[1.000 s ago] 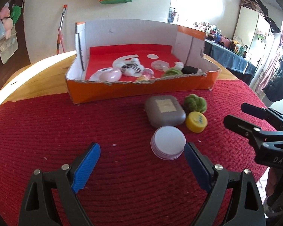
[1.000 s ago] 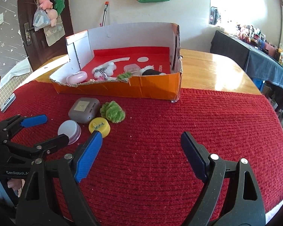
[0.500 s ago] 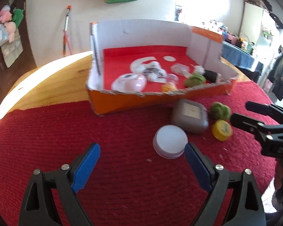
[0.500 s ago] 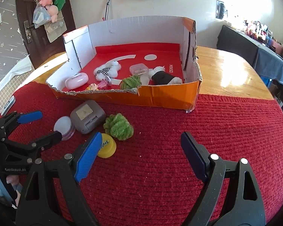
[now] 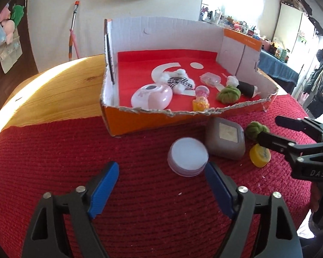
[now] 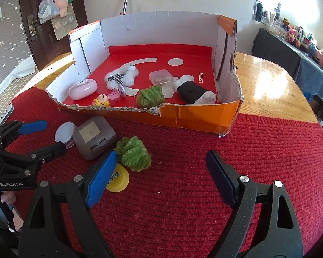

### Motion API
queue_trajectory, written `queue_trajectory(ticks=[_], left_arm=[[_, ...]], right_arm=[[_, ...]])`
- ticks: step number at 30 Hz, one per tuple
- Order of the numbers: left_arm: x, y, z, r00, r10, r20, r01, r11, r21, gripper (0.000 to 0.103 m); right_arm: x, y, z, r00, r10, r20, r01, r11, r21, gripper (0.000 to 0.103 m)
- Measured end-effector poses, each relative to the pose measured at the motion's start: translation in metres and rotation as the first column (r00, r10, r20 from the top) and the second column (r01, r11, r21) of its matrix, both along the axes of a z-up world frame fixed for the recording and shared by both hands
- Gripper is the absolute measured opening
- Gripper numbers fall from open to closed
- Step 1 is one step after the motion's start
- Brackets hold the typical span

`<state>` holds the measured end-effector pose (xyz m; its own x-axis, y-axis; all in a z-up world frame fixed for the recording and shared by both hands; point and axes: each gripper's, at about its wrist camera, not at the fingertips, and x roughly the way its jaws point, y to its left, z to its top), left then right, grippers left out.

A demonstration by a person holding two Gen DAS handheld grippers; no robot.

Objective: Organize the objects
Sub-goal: 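Grasp the white round container with the left tool while the right tool grasps a green fuzzy ball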

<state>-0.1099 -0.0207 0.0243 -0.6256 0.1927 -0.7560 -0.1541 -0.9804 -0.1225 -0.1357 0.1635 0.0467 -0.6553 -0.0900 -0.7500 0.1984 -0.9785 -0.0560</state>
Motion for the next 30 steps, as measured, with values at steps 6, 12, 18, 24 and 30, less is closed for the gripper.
queue_trajectory(ticks=[6, 12, 18, 24, 30], left_arm=[[-0.003, 0.003, 0.003, 0.999, -0.042, 0.002, 0.042, 0.998, 0.040, 0.066], [-0.004, 0.007, 0.004, 0.998, -0.056, -0.003, 0.056, 0.997, 0.054, 0.065], [-0.006, 0.010, 0.004, 0.997, -0.081, -0.003, 0.081, 0.995, 0.065, 0.055], [-0.005, 0.011, 0.004, 0.994, -0.106, -0.003, 0.106, 0.991, 0.081, 0.046], [-0.004, 0.012, 0.004, 0.994, -0.112, -0.003, 0.112, 0.991, 0.077, 0.042]], right_arm=[[-0.005, -0.003, -0.002, 1.000, 0.024, 0.013, -0.024, 1.000, -0.007, 0.077], [-0.007, -0.003, -0.003, 0.998, 0.046, 0.034, -0.044, 0.998, -0.048, 0.068], [-0.006, -0.006, -0.004, 0.997, 0.073, 0.041, -0.070, 0.995, -0.074, 0.057], [-0.006, -0.007, -0.005, 0.994, 0.098, 0.047, -0.094, 0.992, -0.089, 0.052], [-0.007, -0.008, -0.006, 0.991, 0.122, 0.052, -0.116, 0.987, -0.112, 0.038]])
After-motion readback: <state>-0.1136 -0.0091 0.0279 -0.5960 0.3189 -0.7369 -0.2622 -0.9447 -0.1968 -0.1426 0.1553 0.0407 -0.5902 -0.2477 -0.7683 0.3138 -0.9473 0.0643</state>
